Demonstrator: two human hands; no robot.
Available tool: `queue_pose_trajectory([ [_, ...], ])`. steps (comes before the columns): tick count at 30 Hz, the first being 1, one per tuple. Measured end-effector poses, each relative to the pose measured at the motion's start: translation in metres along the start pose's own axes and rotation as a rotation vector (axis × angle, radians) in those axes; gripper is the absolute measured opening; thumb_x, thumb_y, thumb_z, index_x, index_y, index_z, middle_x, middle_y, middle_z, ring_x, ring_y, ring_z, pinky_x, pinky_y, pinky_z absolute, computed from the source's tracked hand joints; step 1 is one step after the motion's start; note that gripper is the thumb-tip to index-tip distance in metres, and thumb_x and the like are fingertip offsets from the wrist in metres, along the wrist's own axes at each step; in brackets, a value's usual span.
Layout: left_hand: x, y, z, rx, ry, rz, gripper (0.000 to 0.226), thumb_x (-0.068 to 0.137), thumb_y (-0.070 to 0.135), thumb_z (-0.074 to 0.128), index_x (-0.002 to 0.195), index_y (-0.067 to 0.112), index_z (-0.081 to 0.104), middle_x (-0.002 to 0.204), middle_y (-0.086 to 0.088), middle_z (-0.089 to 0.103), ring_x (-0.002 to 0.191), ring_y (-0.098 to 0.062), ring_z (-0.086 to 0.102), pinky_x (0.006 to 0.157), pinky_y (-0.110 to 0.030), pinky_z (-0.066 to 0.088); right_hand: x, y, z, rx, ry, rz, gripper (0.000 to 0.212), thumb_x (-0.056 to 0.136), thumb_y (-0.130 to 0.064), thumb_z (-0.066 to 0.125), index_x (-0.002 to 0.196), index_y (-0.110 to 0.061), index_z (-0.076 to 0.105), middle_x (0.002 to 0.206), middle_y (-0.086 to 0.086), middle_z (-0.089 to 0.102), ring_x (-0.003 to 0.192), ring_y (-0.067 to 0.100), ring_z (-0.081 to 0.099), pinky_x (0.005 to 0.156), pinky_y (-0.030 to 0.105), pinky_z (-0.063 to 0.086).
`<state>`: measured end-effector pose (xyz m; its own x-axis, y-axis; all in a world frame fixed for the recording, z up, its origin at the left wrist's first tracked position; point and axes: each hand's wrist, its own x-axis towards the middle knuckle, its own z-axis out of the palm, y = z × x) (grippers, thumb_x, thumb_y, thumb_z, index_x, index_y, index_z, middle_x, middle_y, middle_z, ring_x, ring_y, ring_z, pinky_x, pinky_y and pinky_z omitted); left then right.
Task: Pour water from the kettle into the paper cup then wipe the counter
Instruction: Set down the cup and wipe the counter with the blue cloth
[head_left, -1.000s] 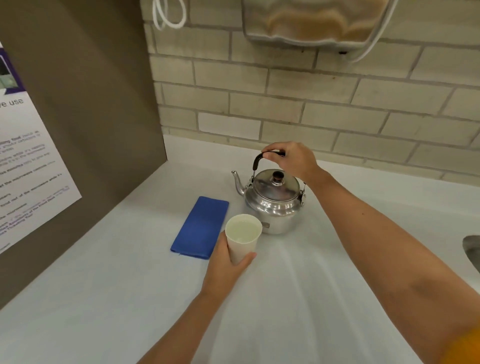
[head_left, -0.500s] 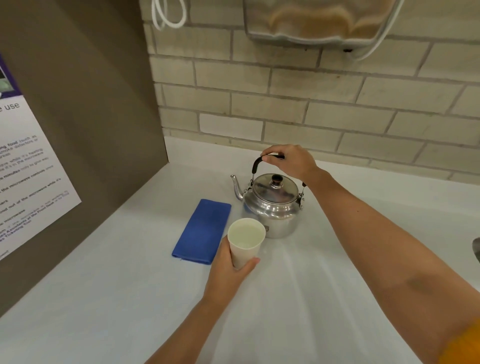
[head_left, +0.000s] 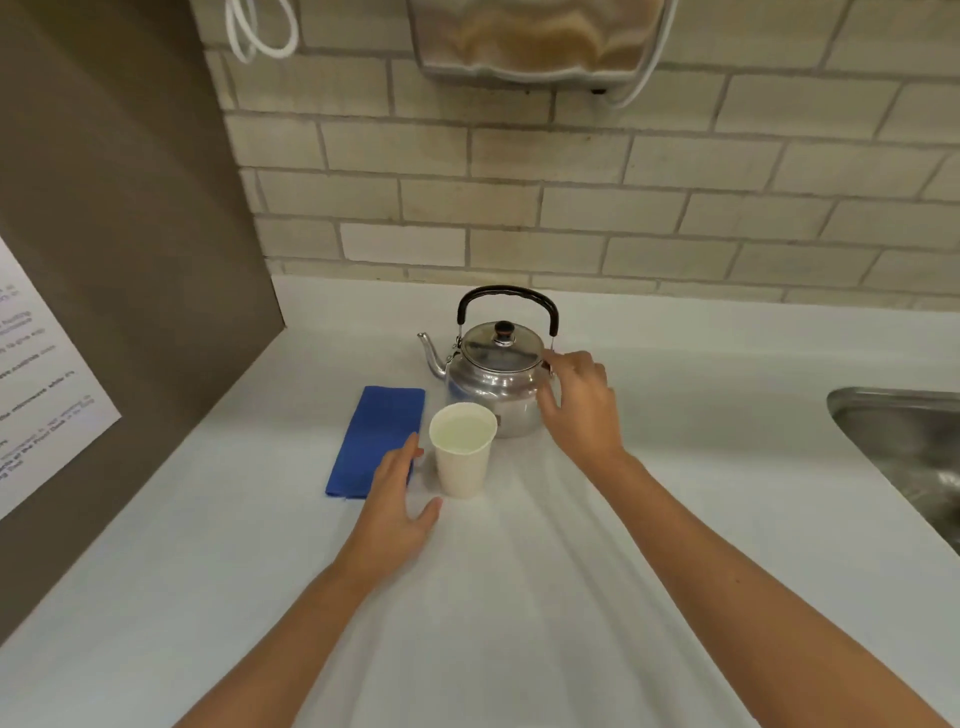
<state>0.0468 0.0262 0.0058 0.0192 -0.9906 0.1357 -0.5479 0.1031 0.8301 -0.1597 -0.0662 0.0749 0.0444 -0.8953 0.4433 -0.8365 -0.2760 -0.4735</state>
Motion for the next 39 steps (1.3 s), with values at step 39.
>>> queue_pose_trajectory([
  [39,-0.039,-0.029,-0.008,0.74,0.013,-0.168,0.051,0.097,0.027,0.02,0.147,0.021,0.013,0.159,-0.005,0.01,0.146,-0.026,0.004,0.119,-0.047,0.002,-0.123,0.074,0.004,-0.331,-0.387,0.184,0.048,0.095,-0.045,0.026,0.142,-0.036,0.025,0.155,0.002,0.019,0.144,0.023,0.006,0.117,0.047,0.005],
])
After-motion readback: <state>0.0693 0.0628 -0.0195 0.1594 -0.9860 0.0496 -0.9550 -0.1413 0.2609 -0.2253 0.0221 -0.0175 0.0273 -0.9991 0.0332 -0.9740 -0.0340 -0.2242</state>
